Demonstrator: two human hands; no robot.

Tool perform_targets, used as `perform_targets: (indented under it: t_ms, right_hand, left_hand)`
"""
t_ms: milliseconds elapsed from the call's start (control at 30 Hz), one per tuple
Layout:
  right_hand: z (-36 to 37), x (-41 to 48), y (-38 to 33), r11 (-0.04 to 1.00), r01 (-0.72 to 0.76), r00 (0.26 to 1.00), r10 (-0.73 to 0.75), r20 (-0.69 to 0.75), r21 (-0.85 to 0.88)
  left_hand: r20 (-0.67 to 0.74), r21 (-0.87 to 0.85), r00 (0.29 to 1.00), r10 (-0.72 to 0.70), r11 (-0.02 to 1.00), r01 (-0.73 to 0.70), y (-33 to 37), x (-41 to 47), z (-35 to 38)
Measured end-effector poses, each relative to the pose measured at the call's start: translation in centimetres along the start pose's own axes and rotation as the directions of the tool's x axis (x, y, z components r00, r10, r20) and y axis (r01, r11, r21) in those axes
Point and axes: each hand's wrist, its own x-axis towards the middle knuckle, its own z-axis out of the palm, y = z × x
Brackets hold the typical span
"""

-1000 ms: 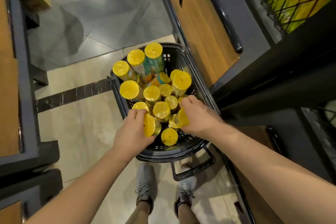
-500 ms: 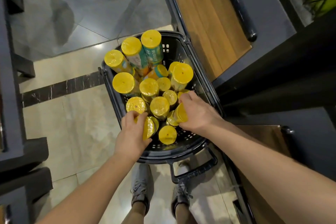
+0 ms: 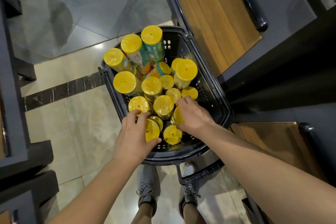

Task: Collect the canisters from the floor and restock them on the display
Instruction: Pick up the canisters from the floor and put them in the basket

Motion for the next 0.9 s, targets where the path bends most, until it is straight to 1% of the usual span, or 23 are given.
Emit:
perform_targets:
  t_ms: [133, 233, 333, 433, 567, 733, 833, 900]
  right_hand:
    - [-0.5, -0.3, 0.1, 0.999, -0.006, 1.000, 0.006, 0.012, 0.041]
    - [-3.5, -1.2, -0.2, 0.999, -0.001, 1.000, 0.002, -0.016, 0.034]
    - [-8.2, -3.4, -0.9, 0.999, 0.043, 0.994, -0.045, -0.103, -0.019]
    - [-13.6, -6.4, -2.1, 0.998, 0.043, 0.977, -0.051, -0.209, -0.043]
    - [-21.4, -11.5, -3.7, 0.988, 0.062, 0.955, -0.100, -0.281, -0.139]
    - [-29.8, -19.2, -5.2, 0.986, -0.003, 0.920, -0.063, -0.387, -0.169]
    - [-34.8, -24.3, -6.3, 0.987, -0.049, 0.880, -0.031, -0.475, -0.155]
    - [-38.0, -27.8, -6.9, 0.989, -0.058, 0.854, -0.022, -0.520, -0.137]
  left_hand:
    - [-0.047, -0.001, 0.998, 0.039, 0.999, -0.039, 0.8, 0.2, -1.8]
    - [-0.108, -0.012, 0.988, 0.107, 0.994, -0.109, 1.8, 0.3, -4.2]
    - [-0.151, -0.009, 0.975, 0.164, 0.986, -0.167, 3.4, 0.3, -7.7]
    - [-0.204, 0.009, 0.953, 0.225, 0.974, -0.228, 5.7, 0.0, -11.5]
    - [-0.238, 0.007, 0.921, 0.307, 0.949, -0.315, 10.2, -1.3, -17.6]
    - [-0.258, 0.105, 0.865, 0.431, 0.902, -0.419, 16.0, -3.9, -26.5]
    - [-0.278, 0.171, 0.820, 0.500, 0.866, -0.470, 19.5, -6.1, -31.6]
    - [-0.270, 0.194, 0.803, 0.531, 0.847, -0.495, 22.2, -7.8, -34.8]
